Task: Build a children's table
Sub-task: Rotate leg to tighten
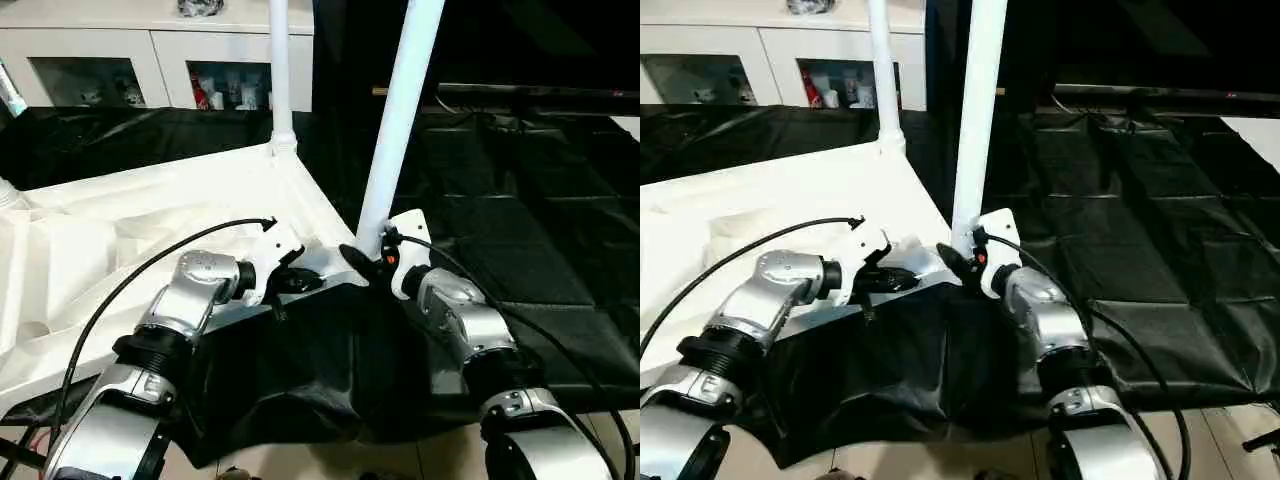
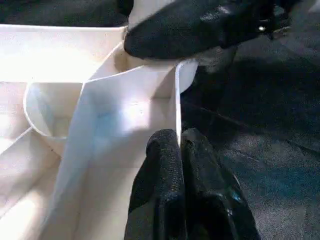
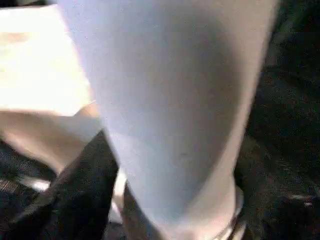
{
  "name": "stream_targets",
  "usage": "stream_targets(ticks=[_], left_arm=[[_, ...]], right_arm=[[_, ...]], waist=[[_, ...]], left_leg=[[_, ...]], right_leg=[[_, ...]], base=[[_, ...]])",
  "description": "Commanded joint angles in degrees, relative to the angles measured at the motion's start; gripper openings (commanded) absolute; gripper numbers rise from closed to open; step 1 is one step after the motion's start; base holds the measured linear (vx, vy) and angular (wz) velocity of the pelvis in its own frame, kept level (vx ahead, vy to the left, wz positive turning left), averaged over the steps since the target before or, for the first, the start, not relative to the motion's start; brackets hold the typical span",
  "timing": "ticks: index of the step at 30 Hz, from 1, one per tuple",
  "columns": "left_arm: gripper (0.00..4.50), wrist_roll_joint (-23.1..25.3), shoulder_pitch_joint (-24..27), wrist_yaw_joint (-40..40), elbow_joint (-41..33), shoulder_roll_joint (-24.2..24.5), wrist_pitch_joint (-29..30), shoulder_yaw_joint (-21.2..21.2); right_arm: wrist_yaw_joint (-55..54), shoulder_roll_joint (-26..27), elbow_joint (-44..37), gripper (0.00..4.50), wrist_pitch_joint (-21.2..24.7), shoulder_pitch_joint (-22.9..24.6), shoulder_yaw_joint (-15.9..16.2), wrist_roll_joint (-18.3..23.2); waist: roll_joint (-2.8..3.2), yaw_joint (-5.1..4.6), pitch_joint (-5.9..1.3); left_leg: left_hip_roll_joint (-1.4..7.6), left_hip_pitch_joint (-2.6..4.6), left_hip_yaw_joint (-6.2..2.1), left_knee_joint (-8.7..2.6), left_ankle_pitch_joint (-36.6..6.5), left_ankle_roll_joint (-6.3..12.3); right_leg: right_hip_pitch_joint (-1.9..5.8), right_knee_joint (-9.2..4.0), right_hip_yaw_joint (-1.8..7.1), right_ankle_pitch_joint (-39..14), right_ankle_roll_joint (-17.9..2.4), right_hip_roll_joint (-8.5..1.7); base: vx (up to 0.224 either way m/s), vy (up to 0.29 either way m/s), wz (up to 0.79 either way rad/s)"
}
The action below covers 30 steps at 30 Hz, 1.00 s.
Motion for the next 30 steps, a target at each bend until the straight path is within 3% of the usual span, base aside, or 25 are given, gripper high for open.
stream_targets(ticks=[1,2,6,8,16,23,30], left_arm=[[0.0,-1.56,-1.25,-3.0,-2.94,-1.05,-0.59,-2.66],[0.0,-1.57,-1.22,-3.09,-2.97,-0.98,-0.59,-2.67],[0.0,-1.78,-0.2,-7.71,-4.68,1.33,-0.88,-3.52],[0.0,-2.42,0.59,-11.04,-6.33,2.77,-0.74,-3.98],[0.0,-2.93,2.04,-16.24,-8.81,5.98,-0.28,-5.43],[0.0,-3.6,3.24,-20.55,-11.51,8.08,1.77,-6.67],[0.0,-3.71,2.47,-17.35,-10.13,6.82,1.53,-5.7]], right_arm=[[8.84,0.44,-3.82,3.74,1.33,0.37,5.83,1.12],[9.09,0.27,-3.93,3.74,1.38,0.41,5.89,1.13],[18.55,-5.91,-7.77,3.8,3.53,1.79,8.22,1.25],[24.21,-9.4,-9.65,3.8,4.57,2.49,9.24,1.39],[33.59,-15.12,-13.57,3.8,7.83,3.89,11.58,2.65],[36.01,-15.68,-16.1,3.25,9.78,4.85,12.22,3.55],[35.71,-15.38,-17.47,2.58,10.85,6.46,12.73,4.24]], waist=[[0.17,0.29,-4.15],[0.08,0.5,-4.28],[0.11,1.15,-4.29],[0.19,1.93,-4.26],[0.06,2.54,-3.98],[0.17,2.62,-4.08],[0.23,2.91,-4.05]], left_leg=[[1.63,0.61,-0.92,-3.98,-15.51,1.49],[1.58,0.37,-0.87,-3.9,-14.15,1.94],[1.78,0.43,-0.6,-3.7,-12.21,3.17],[1.97,0.5,-0.58,-3.69,-12.51,3.35],[2.02,0.72,-0.77,-3.95,-15.64,1.58],[1.97,0.66,-0.78,-3.9,-15.11,1.26],[1.92,0.78,-0.75,-3.88,-15.53,0.97]], right_leg=[[2.7,-3.59,3.02,-17.34,-11.12,-3.39],[3.1,-3.28,2.96,-15.44,-11.48,-3.29],[3.05,-2.97,2.94,-12.95,-12.36,-3.21],[3.13,-2.9,2.9,-13.56,-12.37,-3.21],[2.85,-3.53,2.94,-19.34,-10.92,-3.4],[2.81,-3.4,2.94,-18.36,-11.2,-3.35],[2.76,-3.51,2.95,-18.8,-11.02,-3.33]], base=[[0.0,0.0,0.0],[0.0,0.0,0.0],[0.0,0.0,0.0],[0.0,0.0,0.0],[0.0,0.0,0.0],[0.0,0.0,0.0],[0.0,0.0,0.0]])
